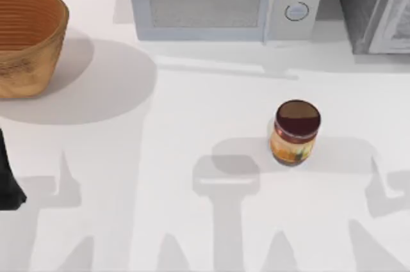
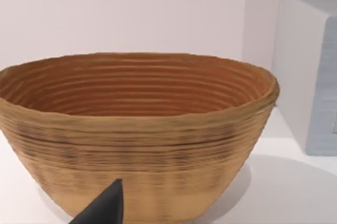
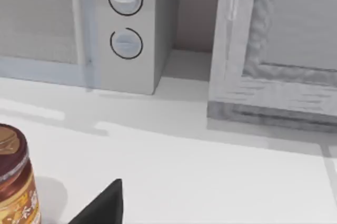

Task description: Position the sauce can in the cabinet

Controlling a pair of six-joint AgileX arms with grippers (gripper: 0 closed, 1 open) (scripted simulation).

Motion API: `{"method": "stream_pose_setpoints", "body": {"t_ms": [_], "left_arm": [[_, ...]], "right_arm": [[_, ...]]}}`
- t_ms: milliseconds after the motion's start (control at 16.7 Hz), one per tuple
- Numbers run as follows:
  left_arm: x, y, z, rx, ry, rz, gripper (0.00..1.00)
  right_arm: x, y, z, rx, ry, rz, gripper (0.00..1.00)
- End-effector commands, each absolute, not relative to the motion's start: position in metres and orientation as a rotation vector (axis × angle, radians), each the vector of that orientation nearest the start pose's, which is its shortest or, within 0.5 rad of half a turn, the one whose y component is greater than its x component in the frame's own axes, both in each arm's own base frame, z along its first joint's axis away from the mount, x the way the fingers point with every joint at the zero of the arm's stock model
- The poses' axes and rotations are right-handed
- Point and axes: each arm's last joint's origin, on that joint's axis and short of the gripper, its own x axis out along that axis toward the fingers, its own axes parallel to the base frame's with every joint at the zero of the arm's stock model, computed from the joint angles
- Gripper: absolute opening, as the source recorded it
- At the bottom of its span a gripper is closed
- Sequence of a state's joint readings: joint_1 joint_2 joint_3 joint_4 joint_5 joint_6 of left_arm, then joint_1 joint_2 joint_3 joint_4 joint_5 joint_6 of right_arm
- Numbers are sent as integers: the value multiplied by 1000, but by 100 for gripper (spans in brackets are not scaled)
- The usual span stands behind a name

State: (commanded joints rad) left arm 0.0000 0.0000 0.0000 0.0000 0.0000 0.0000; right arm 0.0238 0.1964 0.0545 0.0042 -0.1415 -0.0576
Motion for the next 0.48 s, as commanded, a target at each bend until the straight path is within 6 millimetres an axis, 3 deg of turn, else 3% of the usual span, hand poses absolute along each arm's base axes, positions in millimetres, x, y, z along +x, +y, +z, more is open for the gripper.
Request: {"method": "stream_pose_setpoints", "body": {"t_ms": [240, 480], "left_arm": [[106, -1, 160, 0, 0, 0, 100], [106, -1, 160, 0, 0, 0, 100]], "right_arm": [[135, 14, 171, -111, 264, 393, 100], [171, 23, 179, -158, 357, 665, 100]]}}
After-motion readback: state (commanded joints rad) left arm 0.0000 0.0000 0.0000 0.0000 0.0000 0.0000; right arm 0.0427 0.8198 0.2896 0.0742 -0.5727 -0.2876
